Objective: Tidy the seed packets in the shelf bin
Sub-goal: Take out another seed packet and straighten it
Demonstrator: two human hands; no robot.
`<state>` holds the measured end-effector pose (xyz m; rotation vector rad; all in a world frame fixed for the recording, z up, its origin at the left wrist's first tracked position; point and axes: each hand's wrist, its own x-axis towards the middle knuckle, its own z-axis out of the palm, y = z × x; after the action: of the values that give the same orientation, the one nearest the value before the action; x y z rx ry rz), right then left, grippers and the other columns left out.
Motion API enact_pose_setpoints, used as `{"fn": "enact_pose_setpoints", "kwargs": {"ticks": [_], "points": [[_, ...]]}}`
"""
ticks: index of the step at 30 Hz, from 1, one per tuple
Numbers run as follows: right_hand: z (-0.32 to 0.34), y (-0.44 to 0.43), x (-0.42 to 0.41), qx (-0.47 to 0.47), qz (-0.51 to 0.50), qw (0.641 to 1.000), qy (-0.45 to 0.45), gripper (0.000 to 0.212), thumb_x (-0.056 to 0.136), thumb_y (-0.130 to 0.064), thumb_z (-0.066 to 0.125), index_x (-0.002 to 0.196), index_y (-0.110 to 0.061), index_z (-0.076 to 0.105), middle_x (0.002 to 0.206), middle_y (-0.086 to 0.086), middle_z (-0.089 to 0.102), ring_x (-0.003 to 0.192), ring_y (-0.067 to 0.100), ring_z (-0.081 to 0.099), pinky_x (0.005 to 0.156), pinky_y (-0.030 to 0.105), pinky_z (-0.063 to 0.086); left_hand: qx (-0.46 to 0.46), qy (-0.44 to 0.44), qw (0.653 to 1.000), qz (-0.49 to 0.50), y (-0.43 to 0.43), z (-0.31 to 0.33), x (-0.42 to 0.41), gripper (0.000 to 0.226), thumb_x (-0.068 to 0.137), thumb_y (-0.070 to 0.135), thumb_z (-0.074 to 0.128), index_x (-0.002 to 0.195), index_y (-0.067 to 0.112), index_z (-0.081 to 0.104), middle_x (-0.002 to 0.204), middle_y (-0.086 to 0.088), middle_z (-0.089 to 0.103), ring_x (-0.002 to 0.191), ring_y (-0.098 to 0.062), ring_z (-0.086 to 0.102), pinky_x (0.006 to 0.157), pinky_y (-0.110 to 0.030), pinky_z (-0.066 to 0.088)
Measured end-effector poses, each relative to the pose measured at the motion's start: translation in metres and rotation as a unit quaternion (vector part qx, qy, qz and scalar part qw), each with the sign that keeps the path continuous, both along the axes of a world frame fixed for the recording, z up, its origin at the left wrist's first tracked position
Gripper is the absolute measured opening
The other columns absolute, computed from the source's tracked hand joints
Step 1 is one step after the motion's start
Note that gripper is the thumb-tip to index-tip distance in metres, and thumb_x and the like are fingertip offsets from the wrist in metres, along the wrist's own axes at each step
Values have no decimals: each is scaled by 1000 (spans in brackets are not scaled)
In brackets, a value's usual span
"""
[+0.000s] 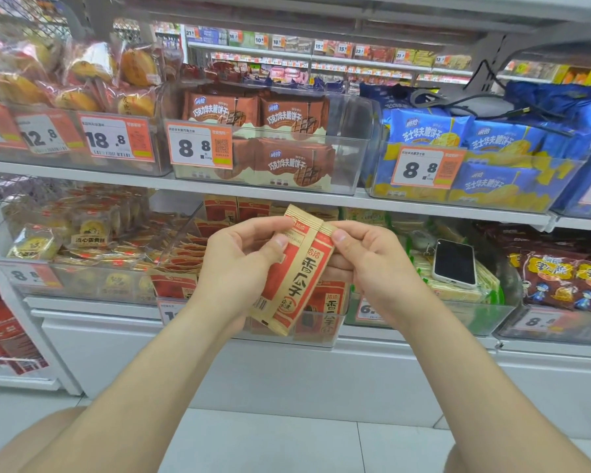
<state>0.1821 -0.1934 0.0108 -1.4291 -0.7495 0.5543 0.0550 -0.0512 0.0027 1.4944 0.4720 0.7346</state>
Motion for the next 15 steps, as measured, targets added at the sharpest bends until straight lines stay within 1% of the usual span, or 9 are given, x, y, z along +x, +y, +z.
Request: {"fn": "enact_pose_setpoints", "kwargs": {"ticks": [2,4,5,7,8,10,12,13,15], "points": [[1,0,-1,23,-20,999,17,26,114,-16,47,128,-9,69,110,10,82,105,25,80,91,38,65,-42,-8,999,-17,1,4,0,34,109,7,58,112,29,83,107,6,83,101,-19,79,82,-42,65],[3,-1,0,23,-37,999,23,24,110,-20,58,128,-9,69,109,11,82,104,27,80,94,42,65,-91,-42,994,-40,4,6,2,42,110,-3,48,121,22,80,115,2,82,107,-23,79,89,-48,64],[3,-3,0,1,-38,999,10,25,107,-23,64,127,-9,71,107,10,82,101,28,80,93,43,65,-113,-66,990,-50,5,7,2,42,110,-5,46,127,18,77,119,-1,81,110,-24,78,91,-48,64],[4,-6,-4,-72,-9,997,-19,29,102,-28,71,124,-10,74,103,9,83,96,28,81,89,43,66,-143,-109,982,-64,9,10,2,41,111,-5,45,136,15,71,124,-3,80,112,-23,78,88,-42,66],[3,-6,-6,-98,11,995,-23,28,102,-29,71,123,-10,74,101,9,83,93,28,82,84,42,67,-145,-119,980,-66,10,11,2,41,111,-3,47,140,16,68,126,-1,79,113,-23,78,86,-40,66],[3,-6,-10,-103,19,994,-17,26,104,-27,67,121,-9,74,99,10,83,91,27,82,74,38,68,-127,-118,982,-74,12,10,0,43,111,1,51,148,20,62,131,2,77,115,-22,77,87,-40,66],[2,-4,-11,-76,-15,997,-10,25,105,-23,66,121,-6,73,95,10,83,88,25,82,69,36,68,-83,-84,989,-89,13,8,-2,54,108,3,58,155,29,52,136,3,73,115,-22,77,88,-44,67],[2,-4,-10,-61,-40,997,-6,24,104,-21,67,120,-5,73,93,10,83,87,24,82,67,35,68,-63,-59,991,-98,13,7,-3,61,105,3,63,156,33,49,135,1,73,113,-23,78,87,-46,67],[2,-4,-9,-39,-79,996,-9,22,102,-18,71,118,-3,74,88,10,83,83,23,82,63,33,67,-64,-29,991,-117,13,5,-4,70,101,5,69,160,31,43,125,-5,79,108,-28,79,86,-49,67]]}}
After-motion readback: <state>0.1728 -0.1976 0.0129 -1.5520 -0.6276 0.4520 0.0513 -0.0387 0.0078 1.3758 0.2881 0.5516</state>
